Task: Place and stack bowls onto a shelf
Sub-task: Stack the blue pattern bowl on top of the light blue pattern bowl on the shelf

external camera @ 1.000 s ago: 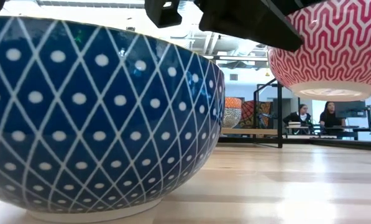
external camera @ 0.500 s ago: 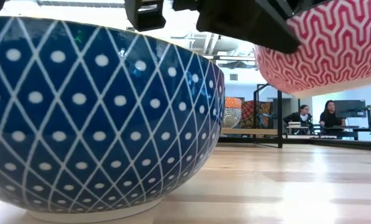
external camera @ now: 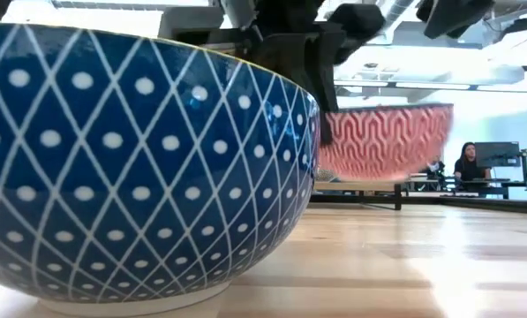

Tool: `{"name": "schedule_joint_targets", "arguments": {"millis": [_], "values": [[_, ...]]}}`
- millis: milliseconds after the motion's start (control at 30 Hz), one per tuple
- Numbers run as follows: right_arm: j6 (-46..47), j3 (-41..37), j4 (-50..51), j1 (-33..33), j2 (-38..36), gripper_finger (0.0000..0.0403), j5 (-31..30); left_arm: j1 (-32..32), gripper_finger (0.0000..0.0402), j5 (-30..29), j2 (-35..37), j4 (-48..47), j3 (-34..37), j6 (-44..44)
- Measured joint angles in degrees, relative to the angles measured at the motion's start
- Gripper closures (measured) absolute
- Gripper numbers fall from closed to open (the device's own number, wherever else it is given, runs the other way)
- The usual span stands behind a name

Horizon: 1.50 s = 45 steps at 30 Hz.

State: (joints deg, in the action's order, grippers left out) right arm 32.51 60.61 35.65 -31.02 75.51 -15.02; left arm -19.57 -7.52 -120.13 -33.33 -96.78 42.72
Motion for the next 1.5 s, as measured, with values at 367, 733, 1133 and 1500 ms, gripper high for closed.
{"name": "schedule_joint_targets", "arguments": {"millis": [367,733,1133,1500], "values": [[8.7,-0.1,3.4,-8.4,-3.1,0.0234,-15.5,13.0,0.0401,6.9,8.5,-14.5,-2.9,-1.3],[17.2,-0.1,9.9,-15.5,-3.1,0.0256,-21.7,31.4,0.0401,18.6,8.7,-17.5,-13.0,5.9],[24.5,-0.1,16.2,-19.7,-3.1,0.0266,-26.0,42.4,0.0401,28.2,5.5,-8.0,-14.3,13.9],[24.7,-0.1,16.7,-19.6,-3.1,0.0266,-26.3,45.0,0.0401,28.9,0.8,-5.3,-14.2,16.1]]}}
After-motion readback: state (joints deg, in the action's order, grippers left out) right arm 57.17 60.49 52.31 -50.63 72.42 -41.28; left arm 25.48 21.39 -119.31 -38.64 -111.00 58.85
